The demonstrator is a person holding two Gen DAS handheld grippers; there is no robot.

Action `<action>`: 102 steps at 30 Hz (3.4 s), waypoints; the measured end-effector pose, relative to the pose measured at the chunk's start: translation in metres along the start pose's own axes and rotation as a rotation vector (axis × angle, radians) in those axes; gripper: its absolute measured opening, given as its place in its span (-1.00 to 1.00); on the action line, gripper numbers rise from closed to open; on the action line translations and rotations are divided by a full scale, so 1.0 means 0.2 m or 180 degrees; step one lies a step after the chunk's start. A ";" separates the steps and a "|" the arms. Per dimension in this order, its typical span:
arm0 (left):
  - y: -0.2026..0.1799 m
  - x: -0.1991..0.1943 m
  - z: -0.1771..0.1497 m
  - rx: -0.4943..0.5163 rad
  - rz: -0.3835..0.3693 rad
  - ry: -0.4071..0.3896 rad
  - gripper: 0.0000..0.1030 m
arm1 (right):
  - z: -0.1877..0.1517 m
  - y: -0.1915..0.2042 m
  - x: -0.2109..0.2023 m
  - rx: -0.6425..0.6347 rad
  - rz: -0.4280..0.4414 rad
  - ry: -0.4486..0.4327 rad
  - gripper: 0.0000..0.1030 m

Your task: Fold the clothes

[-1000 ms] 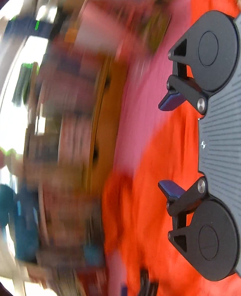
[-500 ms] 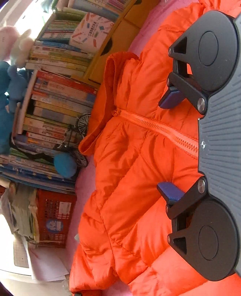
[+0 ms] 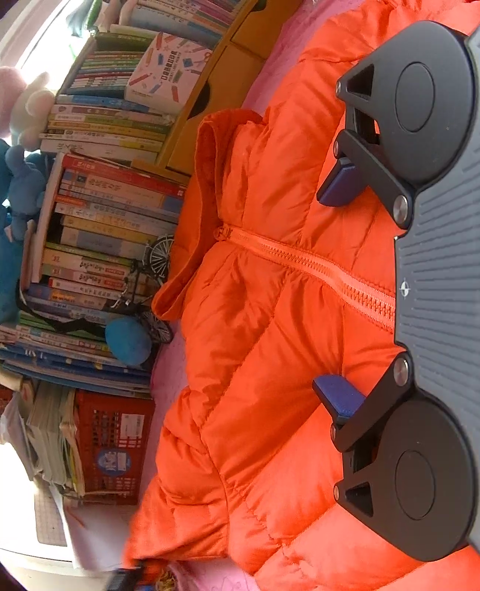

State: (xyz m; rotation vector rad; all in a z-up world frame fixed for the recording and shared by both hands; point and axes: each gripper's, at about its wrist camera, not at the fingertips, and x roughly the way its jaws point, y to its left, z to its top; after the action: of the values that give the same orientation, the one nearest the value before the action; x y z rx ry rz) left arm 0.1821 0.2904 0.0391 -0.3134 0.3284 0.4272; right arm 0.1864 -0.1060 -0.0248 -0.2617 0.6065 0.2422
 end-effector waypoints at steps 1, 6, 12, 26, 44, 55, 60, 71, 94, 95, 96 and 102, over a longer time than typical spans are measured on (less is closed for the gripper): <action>-0.03 -0.05 0.03 0.0145 0.0025 -0.0190 -0.52 | 0.00 0.00 0.00 0.0015 0.0010 0.0007 0.94; 0.02 -0.06 0.06 0.0533 0.0797 -0.0299 -0.35 | 0.00 -0.02 0.02 0.0096 0.0043 0.0046 0.99; 0.00 -0.02 -0.04 0.1070 0.1347 -0.0142 0.02 | 0.00 -0.04 0.03 0.0169 0.0085 0.0077 1.00; -0.90 -0.07 -0.50 0.1933 -0.1117 0.0705 -0.04 | 0.00 -0.05 0.03 0.0195 0.0105 0.0087 1.00; -0.39 0.14 -0.21 0.1650 0.0633 0.0596 0.01 | 0.01 -0.07 0.04 0.0261 0.0217 0.0125 1.00; -1.06 -0.24 -0.42 0.2209 -0.1249 0.0573 0.09 | 0.01 -0.07 0.04 0.0264 0.0217 0.0140 1.00; -1.04 -0.01 -0.50 0.2264 -0.0912 0.0790 0.58 | 0.01 -0.09 0.03 0.0315 0.0232 0.0126 1.00; -1.06 -0.08 -0.28 0.1909 -0.1020 0.0599 0.27 | 0.11 -0.87 -0.07 0.1018 -0.0789 -0.0025 0.58; -1.11 0.25 -0.36 0.1749 -0.1606 0.0854 1.00 | 0.08 -1.06 0.13 0.0775 -0.0453 0.0164 1.00; -1.10 0.29 -0.35 0.1749 -0.1605 0.0962 1.00 | 0.09 -1.07 0.13 0.0735 -0.0361 0.0145 1.00; -1.11 0.32 -0.35 0.1786 -0.1637 0.1084 1.00 | 0.09 -1.07 0.14 0.0694 -0.0270 0.0126 1.00; -1.20 0.39 -0.46 0.2228 -0.1832 0.1393 1.00 | 0.08 -1.12 0.29 0.0709 0.0045 0.0419 0.94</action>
State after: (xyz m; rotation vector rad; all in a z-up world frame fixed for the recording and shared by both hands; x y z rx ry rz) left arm 0.3341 0.0764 -0.0186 0.1971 0.7612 -0.3402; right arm 0.3087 -0.3025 -0.0080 -0.0585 0.7596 0.1700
